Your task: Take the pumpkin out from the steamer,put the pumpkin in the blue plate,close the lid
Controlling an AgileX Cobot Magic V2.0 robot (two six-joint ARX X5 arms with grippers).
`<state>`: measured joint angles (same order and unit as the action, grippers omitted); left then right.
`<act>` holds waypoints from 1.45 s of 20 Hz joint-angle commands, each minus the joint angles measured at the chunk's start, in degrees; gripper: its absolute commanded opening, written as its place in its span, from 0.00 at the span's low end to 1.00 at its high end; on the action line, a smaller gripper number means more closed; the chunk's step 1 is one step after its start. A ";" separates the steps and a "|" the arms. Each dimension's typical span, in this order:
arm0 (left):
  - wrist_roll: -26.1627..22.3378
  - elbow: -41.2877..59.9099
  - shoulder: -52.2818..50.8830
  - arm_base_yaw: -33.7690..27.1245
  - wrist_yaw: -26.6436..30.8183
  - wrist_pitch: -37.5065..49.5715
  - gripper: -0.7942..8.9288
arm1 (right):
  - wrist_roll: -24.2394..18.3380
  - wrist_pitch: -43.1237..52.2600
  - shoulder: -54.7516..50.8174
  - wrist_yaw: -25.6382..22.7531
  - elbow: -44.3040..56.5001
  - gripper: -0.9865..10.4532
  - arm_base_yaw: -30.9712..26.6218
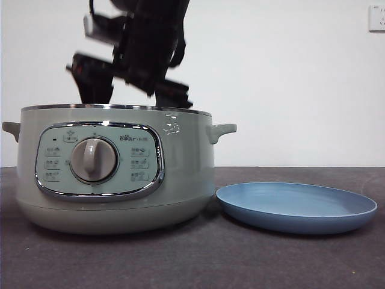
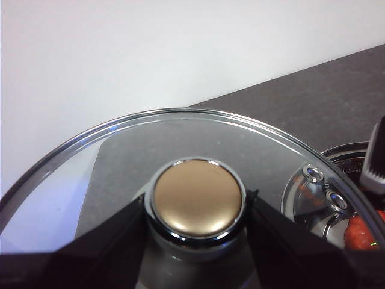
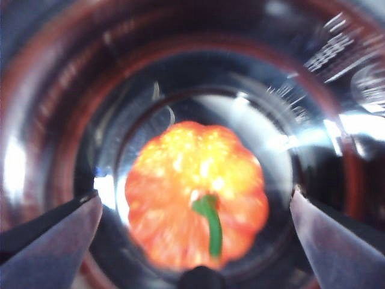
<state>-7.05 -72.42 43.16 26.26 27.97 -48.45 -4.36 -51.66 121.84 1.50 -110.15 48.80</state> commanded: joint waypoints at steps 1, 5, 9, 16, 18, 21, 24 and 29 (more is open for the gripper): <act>-0.72 -0.92 -0.59 -0.02 0.57 2.47 0.07 | -0.72 0.22 2.27 0.07 0.07 0.63 0.13; -0.72 -0.92 -0.59 -0.02 0.59 1.95 0.07 | -0.66 1.57 2.67 0.02 0.07 0.30 0.15; -0.72 -0.92 -0.59 -0.02 0.61 1.09 0.07 | -0.61 1.84 2.54 0.02 0.04 0.08 0.46; -0.72 -0.92 1.44 0.00 0.26 2.86 0.07 | -0.17 -7.74 -12.22 -0.35 0.04 0.08 -1.09; -0.72 -0.92 2.34 0.00 0.09 4.55 0.07 | 0.31 -13.90 -18.73 -0.46 0.04 0.08 -3.74; -0.72 -0.92 3.21 0.00 -0.28 6.69 0.07 | 3.87 -23.10 -25.51 -1.36 0.07 0.08 -9.84; -0.72 -0.92 3.58 0.00 -2.97 8.68 0.07 | 10.54 -27.06 -28.35 -10.99 1.40 0.08 -15.28; -0.70 -0.92 4.09 0.04 -4.59 10.27 0.07 | 18.53 -26.80 -30.91 -25.99 11.21 0.08 -18.91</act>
<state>-7.07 -72.42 47.86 26.30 23.62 -41.21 11.40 -77.67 90.56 -24.01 -100.03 29.65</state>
